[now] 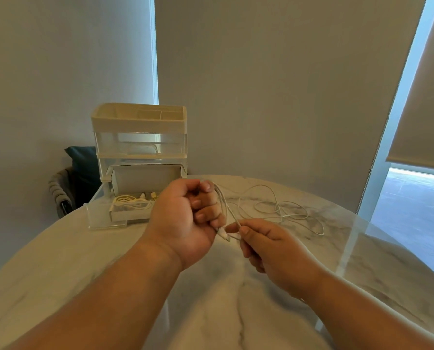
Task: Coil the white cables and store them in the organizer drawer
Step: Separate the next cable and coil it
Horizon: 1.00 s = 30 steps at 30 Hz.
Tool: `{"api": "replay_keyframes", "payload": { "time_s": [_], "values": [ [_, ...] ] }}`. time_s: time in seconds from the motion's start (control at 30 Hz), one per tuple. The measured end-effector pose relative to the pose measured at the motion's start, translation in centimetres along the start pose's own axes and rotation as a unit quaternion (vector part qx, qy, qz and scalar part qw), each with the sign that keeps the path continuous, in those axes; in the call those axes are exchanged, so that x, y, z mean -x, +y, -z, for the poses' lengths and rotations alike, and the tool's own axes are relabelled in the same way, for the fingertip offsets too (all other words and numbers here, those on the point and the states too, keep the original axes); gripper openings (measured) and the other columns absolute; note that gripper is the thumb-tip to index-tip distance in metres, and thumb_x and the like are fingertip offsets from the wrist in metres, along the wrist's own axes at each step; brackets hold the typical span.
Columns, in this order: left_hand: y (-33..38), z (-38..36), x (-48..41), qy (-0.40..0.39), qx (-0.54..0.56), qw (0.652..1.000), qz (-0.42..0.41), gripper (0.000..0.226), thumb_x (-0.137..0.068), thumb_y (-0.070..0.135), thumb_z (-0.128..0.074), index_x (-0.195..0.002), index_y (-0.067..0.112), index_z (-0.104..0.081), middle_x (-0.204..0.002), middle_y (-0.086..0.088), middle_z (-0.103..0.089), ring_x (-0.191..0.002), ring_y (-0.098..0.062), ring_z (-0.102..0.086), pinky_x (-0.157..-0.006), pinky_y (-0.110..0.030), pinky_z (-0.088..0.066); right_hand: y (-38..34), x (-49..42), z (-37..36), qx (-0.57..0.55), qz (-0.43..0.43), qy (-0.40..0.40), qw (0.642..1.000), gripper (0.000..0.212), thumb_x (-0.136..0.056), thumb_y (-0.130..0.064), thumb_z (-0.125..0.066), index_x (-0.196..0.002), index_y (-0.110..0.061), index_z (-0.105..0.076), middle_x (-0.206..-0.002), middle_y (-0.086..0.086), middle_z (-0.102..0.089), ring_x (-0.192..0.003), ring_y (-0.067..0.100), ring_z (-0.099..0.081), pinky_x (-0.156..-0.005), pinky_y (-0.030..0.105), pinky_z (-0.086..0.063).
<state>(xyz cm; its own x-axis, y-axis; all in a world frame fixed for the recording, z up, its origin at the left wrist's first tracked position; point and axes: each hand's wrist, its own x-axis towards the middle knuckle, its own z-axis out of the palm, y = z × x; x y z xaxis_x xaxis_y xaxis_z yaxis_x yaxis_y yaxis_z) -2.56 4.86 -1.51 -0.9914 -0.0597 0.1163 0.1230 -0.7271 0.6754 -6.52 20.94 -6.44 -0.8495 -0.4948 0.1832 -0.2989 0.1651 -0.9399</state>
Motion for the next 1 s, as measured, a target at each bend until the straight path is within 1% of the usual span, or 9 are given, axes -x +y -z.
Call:
{"api": "replay_keyframes", "payload": {
  "time_s": [0.07, 0.13, 0.27, 0.37, 0.47, 0.63, 0.8, 0.93, 1.0],
  "values": [
    [0.6, 0.3, -0.2, 0.010, 0.016, 1.000, -0.003, 0.019, -0.084, 0.015, -0.039, -0.069, 0.014, -0.050, -0.056, 0.006, -0.024, -0.042, -0.010, -0.023, -0.050, -0.026, -0.026, -0.1, 0.0, 0.0, -0.114, -0.057, -0.022, 0.992, 0.027, -0.105, -0.015, -0.045, -0.105, -0.013, -0.072, -0.065, 0.001, -0.049, -0.049, 0.012, -0.031, -0.046, 0.024, -0.025],
    [0.6, 0.4, -0.4, 0.022, 0.007, 1.000, -0.007, 0.025, -0.094, 0.013, -0.035, -0.075, 0.013, -0.053, -0.057, 0.006, -0.029, -0.044, -0.010, -0.028, -0.055, -0.027, -0.027, -0.2, 0.1, -0.3, -0.143, -0.075, -0.033, 0.986, 0.026, -0.105, -0.013, -0.045, -0.107, -0.011, -0.071, -0.064, 0.002, -0.048, -0.047, 0.013, -0.027, -0.044, 0.022, -0.024],
    [0.4, 0.0, -0.4, 0.038, 0.003, 0.999, -0.030, 0.027, -0.103, 0.013, -0.039, -0.093, 0.007, -0.062, -0.062, 0.001, -0.052, -0.052, -0.010, -0.051, -0.064, -0.026, -0.041, -0.3, 0.3, -1.0, 0.007, -0.069, -0.045, 0.997, 0.025, -0.104, -0.016, -0.049, -0.109, -0.022, -0.072, -0.059, -0.002, -0.048, -0.042, 0.007, -0.032, -0.041, 0.019, -0.028],
    [0.6, 0.3, -0.5, 0.051, -0.012, 0.997, -0.050, 0.025, -0.104, 0.015, -0.042, -0.104, 0.006, -0.065, -0.077, -0.002, -0.071, -0.069, -0.012, -0.071, -0.074, -0.026, -0.050, -0.3, 0.6, -1.1, 0.085, -0.069, -0.068, 0.992, 0.022, -0.103, -0.018, -0.052, -0.112, -0.022, -0.072, -0.053, -0.009, -0.046, -0.043, 0.003, -0.035, -0.044, 0.014, -0.031],
    [0.8, 0.7, -0.7, 0.060, -0.017, 0.996, -0.056, 0.024, -0.104, 0.015, -0.044, -0.112, 0.005, -0.065, -0.093, -0.007, -0.076, -0.087, -0.017, -0.075, -0.083, -0.030, -0.053, -0.6, 0.7, -0.9, 0.099, -0.073, -0.093, 0.988, 0.021, -0.103, -0.016, -0.053, -0.112, -0.016, -0.072, -0.044, -0.016, -0.042, -0.040, 0.000, -0.035, -0.045, 0.011, -0.030],
    [0.3, 0.8, -1.0, 0.078, -0.053, 0.994, -0.062, 0.024, -0.104, 0.011, -0.043, -0.113, 0.004, -0.064, -0.100, -0.011, -0.076, -0.095, -0.021, -0.074, -0.086, -0.032, -0.055, -1.3, 0.7, -0.4, 0.161, -0.063, -0.099, 0.980, 0.022, -0.103, -0.021, -0.052, -0.112, -0.021, -0.072, -0.043, -0.024, -0.047, -0.042, -0.006, -0.044, -0.049, 0.007, -0.033],
    [0.4, 0.9, -1.2, 0.087, -0.070, 0.991, -0.075, 0.024, -0.101, 0.003, -0.045, -0.113, 0.005, -0.066, -0.100, -0.010, -0.076, -0.099, -0.022, -0.073, -0.092, -0.032, -0.053, -1.4, 1.0, -0.6, 0.172, -0.048, -0.088, 0.980, 0.026, -0.102, -0.028, -0.053, -0.114, -0.012, -0.070, -0.055, -0.022, -0.050, -0.050, -0.006, -0.045, -0.056, 0.005, -0.035],
    [0.3, 1.0, -1.3, 0.087, -0.091, 0.989, -0.077, 0.024, -0.097, -0.002, -0.048, -0.109, 0.004, -0.068, -0.100, -0.010, -0.076, -0.101, -0.023, -0.072, -0.092, -0.031, -0.053, -1.7, 1.2, -0.8, 0.206, -0.031, -0.058, 0.976, 0.024, -0.101, -0.029, -0.054, -0.118, -0.033, -0.070, -0.106, -0.016, -0.071, -0.096, -0.003, -0.062, -0.073, 0.000, -0.040],
    [0.1, 1.1, -1.3, 0.088, -0.105, 0.987, -0.083, 0.024, -0.097, -0.004, -0.048, -0.107, 0.005, -0.068, -0.099, -0.010, -0.076, -0.101, -0.023, -0.073, -0.091, -0.031, -0.053, -1.8, 1.2, -0.6, 0.222, -0.028, -0.057, 0.973, 0.023, -0.101, -0.029, -0.054, -0.117, -0.034, -0.070, -0.110, -0.011, -0.071, -0.101, 0.003, -0.063, -0.075, 0.001, -0.041]
  ]
}}
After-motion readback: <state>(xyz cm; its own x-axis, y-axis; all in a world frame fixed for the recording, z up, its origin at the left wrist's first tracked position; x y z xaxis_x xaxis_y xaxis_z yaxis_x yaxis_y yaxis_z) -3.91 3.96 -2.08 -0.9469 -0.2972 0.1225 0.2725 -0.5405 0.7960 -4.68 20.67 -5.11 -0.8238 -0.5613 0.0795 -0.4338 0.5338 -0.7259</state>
